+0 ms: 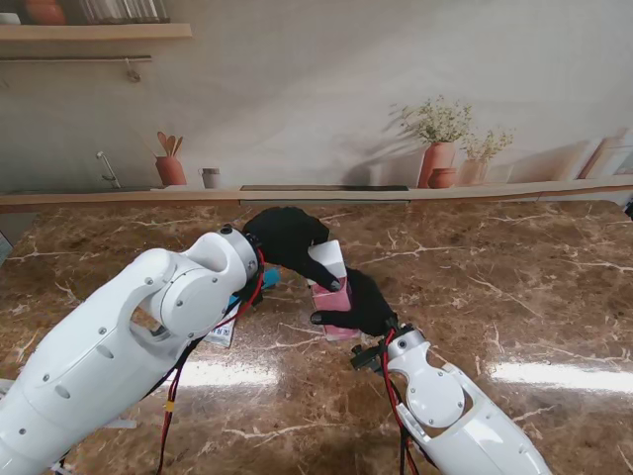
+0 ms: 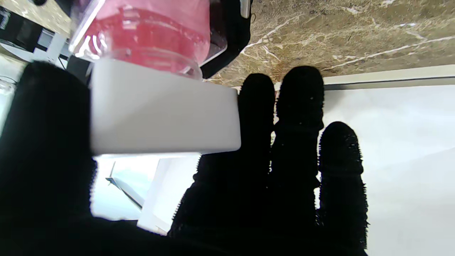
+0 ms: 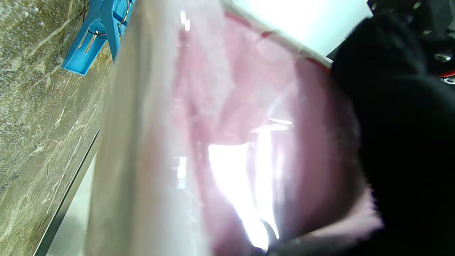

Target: Fill the seasoning bottle

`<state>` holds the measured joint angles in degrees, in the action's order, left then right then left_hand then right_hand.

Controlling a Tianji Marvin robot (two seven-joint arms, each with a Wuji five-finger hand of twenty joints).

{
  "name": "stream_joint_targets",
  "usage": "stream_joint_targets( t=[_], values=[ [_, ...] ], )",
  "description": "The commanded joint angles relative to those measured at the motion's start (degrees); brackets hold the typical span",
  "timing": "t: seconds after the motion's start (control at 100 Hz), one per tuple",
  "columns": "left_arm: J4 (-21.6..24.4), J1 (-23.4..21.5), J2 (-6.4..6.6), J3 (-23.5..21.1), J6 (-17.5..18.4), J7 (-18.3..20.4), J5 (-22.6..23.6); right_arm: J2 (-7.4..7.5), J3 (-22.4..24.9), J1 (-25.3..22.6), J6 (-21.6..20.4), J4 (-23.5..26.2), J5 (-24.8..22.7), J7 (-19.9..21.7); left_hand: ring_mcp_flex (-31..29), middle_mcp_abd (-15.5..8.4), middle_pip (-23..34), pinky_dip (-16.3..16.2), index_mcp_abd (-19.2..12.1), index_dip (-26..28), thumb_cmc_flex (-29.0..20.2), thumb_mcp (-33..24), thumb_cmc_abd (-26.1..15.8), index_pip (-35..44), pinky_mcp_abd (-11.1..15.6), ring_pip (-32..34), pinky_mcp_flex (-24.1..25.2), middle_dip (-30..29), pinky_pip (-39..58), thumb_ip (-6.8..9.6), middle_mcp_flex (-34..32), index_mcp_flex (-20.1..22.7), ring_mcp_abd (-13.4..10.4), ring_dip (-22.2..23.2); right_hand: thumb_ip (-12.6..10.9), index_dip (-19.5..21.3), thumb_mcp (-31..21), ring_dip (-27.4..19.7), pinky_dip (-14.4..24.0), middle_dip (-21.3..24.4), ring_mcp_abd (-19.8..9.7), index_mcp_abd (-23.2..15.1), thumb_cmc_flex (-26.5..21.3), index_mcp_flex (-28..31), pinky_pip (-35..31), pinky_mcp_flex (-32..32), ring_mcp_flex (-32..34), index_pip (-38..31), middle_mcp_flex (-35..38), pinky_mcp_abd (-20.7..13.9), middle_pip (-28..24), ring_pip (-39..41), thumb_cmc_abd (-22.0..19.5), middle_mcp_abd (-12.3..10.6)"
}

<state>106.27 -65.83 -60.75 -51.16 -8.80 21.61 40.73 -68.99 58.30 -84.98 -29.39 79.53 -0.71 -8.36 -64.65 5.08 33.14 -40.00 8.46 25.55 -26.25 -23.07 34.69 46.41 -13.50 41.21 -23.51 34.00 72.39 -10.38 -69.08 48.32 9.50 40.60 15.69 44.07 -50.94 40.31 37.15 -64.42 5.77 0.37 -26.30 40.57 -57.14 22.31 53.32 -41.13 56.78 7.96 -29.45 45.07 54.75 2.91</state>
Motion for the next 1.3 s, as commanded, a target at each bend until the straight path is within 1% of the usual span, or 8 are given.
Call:
stream_joint_targets(
  t=[0.0,0.31,0.47,0.7,0.85,1.16,1.23,1.29],
  values=[
    [-0.12,-0.19,-0.11,-0.40,-1.06,-0.01,-0.48,-0.43,-0.30,-0.27,-0.63,0.13,-0.03,0.75,-2.33,-1.86,3.01,-0.66,-8.69,0.99,-9.00,-14.07,-12.71,9.66,-2.23,1.99,-0.13,-0.06,3.28,0.89,-4.71,9.56,1.35,-0.19,-0.31,1.77,-14.24,1.49,1.23,-4.53,-4.88,-17.11,-10.77,5.92,0.57,0.33,1.60,-9.28,4.38,-0.22,-11.39,3.61,-15.59,-9.25],
    [2.26,-3.77,0.52,-5.37,-1.94,1.54,4.09,-1.20,0.19,0.08,0.24,-0.92,-0.75,-1.85,-1.12,-2.49,2.26,-0.17,-10.35,1.08,-9.30,-13.05,-12.79,8.87,-1.72,1.49,0.27,-0.19,3.13,0.71,-3.57,8.54,0.81,-0.70,-0.17,1.87,-14.90,-1.44,0.44,-0.36,-5.13,-17.50,-10.52,6.12,2.01,-0.27,1.11,-9.12,4.40,-0.32,-7.60,-2.06,-15.06,-9.63],
    [3.53,-6.97,0.88,-8.61,-1.70,2.34,6.11,-2.28,-0.32,2.39,-0.58,-5.28,0.72,-3.21,-0.88,-2.57,2.03,-0.01,-10.67,0.89,-9.88,-12.16,-12.75,8.62,-1.68,1.25,0.37,-0.23,3.10,0.72,-3.41,8.52,0.71,-0.87,0.03,1.82,-17.06,-1.66,0.01,7.21,-5.54,-19.01,-11.22,7.28,3.73,-1.47,-0.12,-9.19,5.24,-0.62,-1.54,-5.33,-11.32,-9.74],
    [5.09,-11.12,1.14,-12.28,-1.03,2.61,8.92,-4.05,-1.44,5.42,-1.21,-11.08,3.73,-4.91,-0.86,-2.76,1.88,0.11,-11.08,0.80,-9.87,-11.55,-12.72,8.55,-1.67,1.13,0.44,-0.27,3.01,0.86,-3.37,8.49,0.55,-0.99,0.23,1.80,-20.61,-1.26,0.19,10.76,-6.98,-20.77,-12.63,7.58,8.48,-5.39,-5.09,-7.67,4.23,-1.30,2.14,-11.12,-5.46,-11.17],
    [6.52,-13.54,1.27,-14.55,-0.98,3.11,10.06,-4.55,-3.77,7.79,-1.42,-14.88,6.07,-2.61,-0.83,-2.78,1.78,0.19,-11.29,0.72,-9.97,-11.27,-12.67,8.47,-1.50,1.04,0.49,-0.30,2.96,0.90,-3.27,8.39,0.54,-1.06,0.25,4.64,-22.23,-3.13,1.65,11.29,-7.49,-18.64,-14.05,5.43,14.65,-9.64,-9.24,-1.38,0.39,-2.09,4.62,-14.10,-3.78,-11.35],
    [8.23,-18.57,1.28,-18.32,0.21,2.18,11.92,-6.40,-7.69,12.31,0.45,-22.11,13.59,3.30,-0.71,-2.94,1.65,0.26,-11.75,0.63,-10.03,-10.88,-12.60,8.39,-1.46,0.93,0.47,-0.32,2.98,0.93,-3.12,8.25,0.39,-1.11,-4.94,8.58,-29.41,-4.01,1.96,16.17,-7.85,-16.61,-14.35,2.31,21.55,-15.01,-14.49,3.50,-6.86,-3.34,4.63,-16.12,-4.40,-11.10],
    [8.43,-19.33,1.27,-18.90,0.30,1.99,11.97,-6.91,-8.45,13.43,0.63,-23.87,14.38,4.12,-0.62,-2.88,1.60,0.27,-11.76,0.61,-10.14,-10.81,-12.61,8.38,-1.46,0.89,0.47,-0.33,2.98,0.94,-3.07,8.23,0.43,-1.12,-8.46,9.15,-29.79,-4.55,2.38,21.09,-7.95,-16.79,-13.59,1.43,23.00,-15.72,-15.15,4.21,-8.16,-3.53,4.68,-16.78,-5.01,-11.37],
    [8.56,-19.91,1.25,-19.33,0.45,1.77,12.11,-7.43,-8.98,14.26,0.91,-25.37,15.39,4.90,-0.69,-2.96,1.60,0.27,-11.88,0.59,-10.13,-10.72,-12.54,8.35,-1.46,0.91,0.47,-0.33,2.99,0.93,-3.07,8.19,0.33,-1.11,-8.96,9.18,-29.89,-5.18,2.37,23.38,-8.15,-16.39,-13.23,0.46,23.73,-16.24,-15.45,4.66,-10.08,-3.63,5.78,-17.75,-5.11,-10.88]
  ],
)
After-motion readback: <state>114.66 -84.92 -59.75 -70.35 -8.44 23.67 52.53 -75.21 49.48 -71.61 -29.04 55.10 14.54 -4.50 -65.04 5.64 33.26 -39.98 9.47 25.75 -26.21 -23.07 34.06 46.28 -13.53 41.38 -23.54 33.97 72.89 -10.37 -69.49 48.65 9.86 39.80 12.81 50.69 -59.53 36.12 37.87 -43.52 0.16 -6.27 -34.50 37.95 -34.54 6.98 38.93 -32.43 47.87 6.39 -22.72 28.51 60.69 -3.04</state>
